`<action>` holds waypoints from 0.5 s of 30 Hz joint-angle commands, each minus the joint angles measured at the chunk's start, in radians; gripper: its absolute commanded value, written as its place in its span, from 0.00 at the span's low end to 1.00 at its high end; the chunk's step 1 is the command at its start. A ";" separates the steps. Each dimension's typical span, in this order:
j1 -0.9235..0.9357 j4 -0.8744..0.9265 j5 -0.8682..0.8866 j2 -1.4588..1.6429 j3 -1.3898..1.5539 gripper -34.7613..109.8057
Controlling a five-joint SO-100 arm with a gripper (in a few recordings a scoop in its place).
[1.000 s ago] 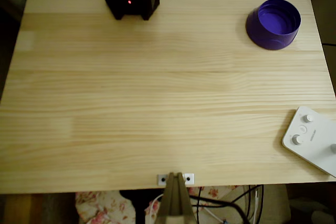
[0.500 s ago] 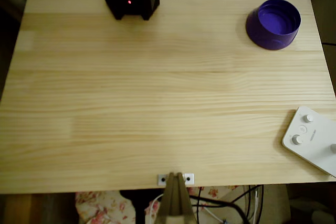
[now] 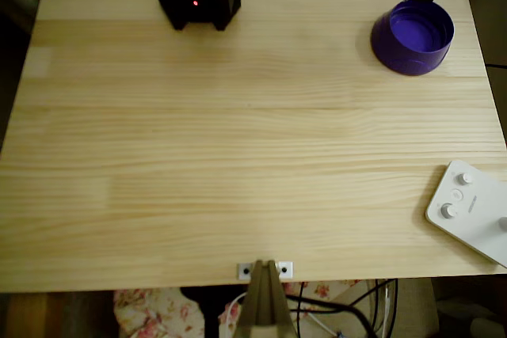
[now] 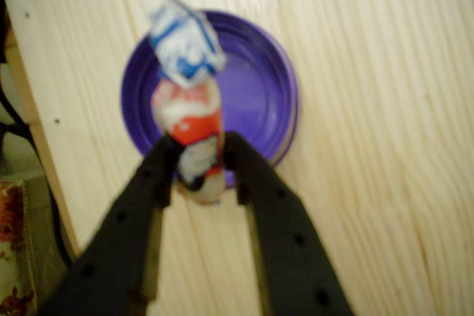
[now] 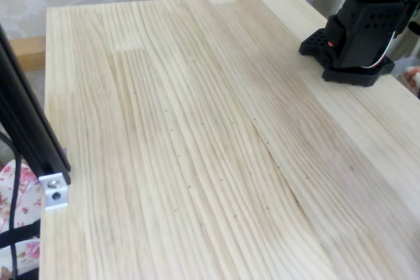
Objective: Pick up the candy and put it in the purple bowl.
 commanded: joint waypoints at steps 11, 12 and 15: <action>-0.018 -0.017 -0.046 0.037 -0.043 0.37; -0.017 -0.015 -0.048 0.041 -0.041 0.38; -0.015 -0.005 -0.048 0.051 -0.038 0.39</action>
